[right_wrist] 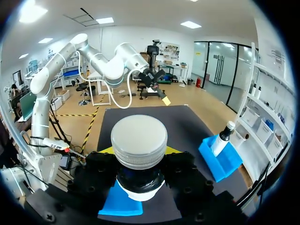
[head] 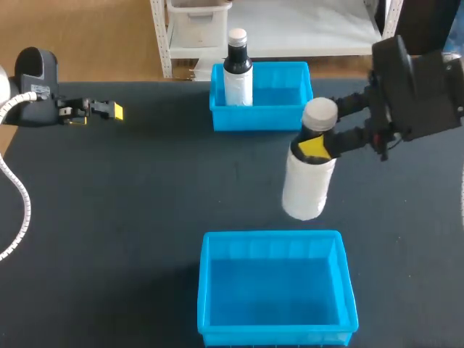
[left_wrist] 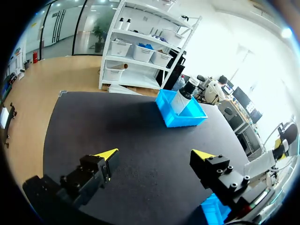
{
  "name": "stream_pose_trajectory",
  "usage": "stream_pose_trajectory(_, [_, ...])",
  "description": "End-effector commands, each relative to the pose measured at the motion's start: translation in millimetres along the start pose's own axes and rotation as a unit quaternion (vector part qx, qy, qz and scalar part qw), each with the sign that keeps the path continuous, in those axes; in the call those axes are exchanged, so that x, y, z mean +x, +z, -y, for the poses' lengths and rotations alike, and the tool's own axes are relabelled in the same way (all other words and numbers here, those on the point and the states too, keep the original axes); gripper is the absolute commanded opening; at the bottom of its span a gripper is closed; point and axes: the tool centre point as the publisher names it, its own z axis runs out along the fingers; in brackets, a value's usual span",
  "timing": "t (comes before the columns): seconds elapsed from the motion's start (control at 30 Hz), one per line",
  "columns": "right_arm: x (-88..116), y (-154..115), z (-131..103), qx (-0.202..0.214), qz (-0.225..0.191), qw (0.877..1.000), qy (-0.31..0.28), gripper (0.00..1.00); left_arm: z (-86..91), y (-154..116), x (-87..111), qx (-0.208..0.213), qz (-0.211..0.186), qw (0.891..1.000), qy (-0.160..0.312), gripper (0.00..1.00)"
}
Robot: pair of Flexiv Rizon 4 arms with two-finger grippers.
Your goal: Pick up the bottle, and place it in the far bin if it is heavy, or in the near bin if it is light.
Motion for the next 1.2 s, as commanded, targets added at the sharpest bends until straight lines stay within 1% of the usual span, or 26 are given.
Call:
stream_pose_trajectory(0.03, [-5,15,-8,-0.007,0.0,1.0,-0.003,0.0,0.0,0,0.0,0.0,0.0,1.0,0.0,1.0])
stream_pose_trajectory(0.3, [-9,39,-33,-0.042,0.002,0.999,-0.017,0.0,0.0,0,0.0,0.0,0.0,1.0,0.0,1.0])
stream_pose_trajectory(0.53, [1,62,-52,-0.071,0.011,0.997,-0.019,0.0,0.0,0,0.0,0.0,0.0,1.0,0.0,1.0])
stream_pose_trajectory(0.77, [11,82,-70,-0.1,0.009,0.995,-0.026,0.0,0.0,0,0.0,0.0,0.0,1.0,0.0,1.0])
stream_pose_trajectory(0.93, [23,95,-74,-0.111,0.002,0.993,-0.032,0.0,0.0,0,0.0,0.0,0.0,1.0,0.0,1.0])
stream_pose_trajectory(1.2, [41,105,-68,-0.119,-0.005,0.992,-0.035,0.0,0.0,0,0.0,0.0,0.0,1.0,0.0,1.0])
